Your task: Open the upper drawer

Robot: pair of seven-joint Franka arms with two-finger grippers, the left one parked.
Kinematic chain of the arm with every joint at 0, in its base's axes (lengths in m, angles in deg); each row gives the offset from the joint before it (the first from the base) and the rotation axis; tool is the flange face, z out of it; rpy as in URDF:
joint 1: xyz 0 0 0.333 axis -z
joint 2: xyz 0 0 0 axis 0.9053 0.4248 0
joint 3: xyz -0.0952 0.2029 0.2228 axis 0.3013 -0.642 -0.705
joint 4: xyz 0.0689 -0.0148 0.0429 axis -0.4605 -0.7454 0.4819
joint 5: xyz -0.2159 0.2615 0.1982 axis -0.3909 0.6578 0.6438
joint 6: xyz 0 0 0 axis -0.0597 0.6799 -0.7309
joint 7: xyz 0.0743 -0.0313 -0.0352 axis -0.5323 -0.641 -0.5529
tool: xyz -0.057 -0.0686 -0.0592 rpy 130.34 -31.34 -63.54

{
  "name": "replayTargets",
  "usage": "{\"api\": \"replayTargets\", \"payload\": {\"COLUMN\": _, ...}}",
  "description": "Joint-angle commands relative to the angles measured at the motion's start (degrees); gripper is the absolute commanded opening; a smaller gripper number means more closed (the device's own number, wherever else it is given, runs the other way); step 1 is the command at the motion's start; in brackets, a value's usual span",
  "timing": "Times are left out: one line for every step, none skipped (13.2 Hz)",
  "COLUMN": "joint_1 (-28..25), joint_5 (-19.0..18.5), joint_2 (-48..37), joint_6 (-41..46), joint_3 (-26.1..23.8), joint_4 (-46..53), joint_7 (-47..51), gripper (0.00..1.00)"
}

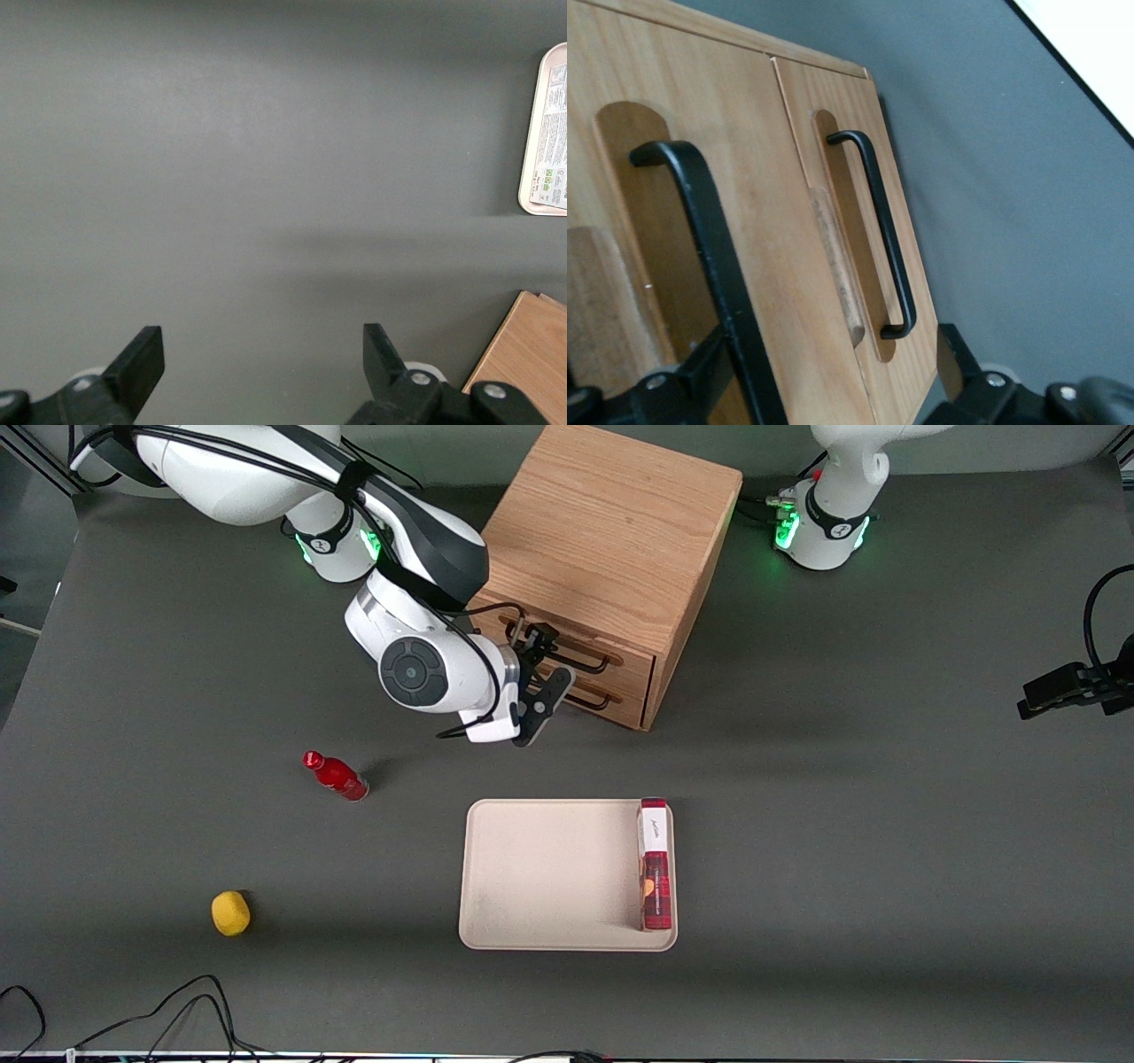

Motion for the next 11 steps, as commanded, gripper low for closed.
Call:
{"api": "replayTargets", "payload": {"joint_1": 0.67, "joint_5": -1.57, "joint_2": 0.96, "joint_6": -1.66, "joint_3": -0.09, "joint_4": 0.11, "joint_7": -0.70, "gripper": 1.00}}
{"api": "replayTargets", "payload": {"joint_1": 0.84, "joint_5": -1.57, "joint_2": 1.13, "joint_6": -1.66, "joint_3": 0.18, "joint_4": 0.72, "joint_7": -0.79, "gripper": 1.00}}
{"api": "replayTargets", "payload": {"joint_1": 0.84, "joint_5": -1.65, "joint_2": 2.35, "joint_6": -1.66, "joint_3": 0.18, "joint_4": 2.21, "joint_7": -0.70, "gripper": 1.00}}
{"api": "replayTargets", "payload": {"joint_1": 0.84, "joint_5": -2.18, "joint_2": 3.15, "joint_6": -1.66, "joint_3": 0.18, "joint_4": 3.35, "joint_7": -0.61, "gripper": 1.00}}
{"api": "replayTargets", "payload": {"joint_1": 0.84, "joint_5": -3.31, "joint_2": 4.20, "joint_6": -1.66, "joint_3": 0.18, "joint_4": 4.15, "joint_7": -0.61, "gripper": 1.00}}
{"api": "replayTargets", "payload": {"joint_1": 0.93, "joint_5": -3.93, "joint_2": 5.08, "joint_6": -1.66, "joint_3": 0.18, "joint_4": 5.29, "joint_7": -0.53, "gripper": 1.00}}
{"api": "replayTargets", "payload": {"joint_1": 0.93, "joint_5": -4.11, "joint_2": 5.35, "joint_6": -1.58, "joint_3": 0.35, "joint_4": 6.43, "joint_7": -0.53, "gripper": 1.00}}
{"api": "replayTargets", "payload": {"joint_1": 0.93, "joint_5": -4.11, "joint_2": 5.96, "joint_6": -1.49, "joint_3": 1.05, "joint_4": 6.96, "joint_7": -0.61, "gripper": 1.00}}
{"api": "replayTargets", "payload": {"joint_1": 0.93, "joint_5": -4.11, "joint_2": 6.40, "joint_6": -1.40, "joint_3": 1.49, "joint_4": 7.92, "joint_7": -0.79, "gripper": 1.00}}
{"api": "replayTargets", "payload": {"joint_1": 0.93, "joint_5": -4.20, "joint_2": 7.10, "joint_6": -1.22, "joint_3": 1.58, "joint_4": 9.07, "joint_7": -1.22, "gripper": 1.00}}
{"api": "replayTargets", "payload": {"joint_1": 0.93, "joint_5": -4.20, "joint_2": 7.63, "joint_6": -1.22, "joint_3": 1.59, "joint_4": 9.77, "joint_7": -1.40, "gripper": 1.00}}
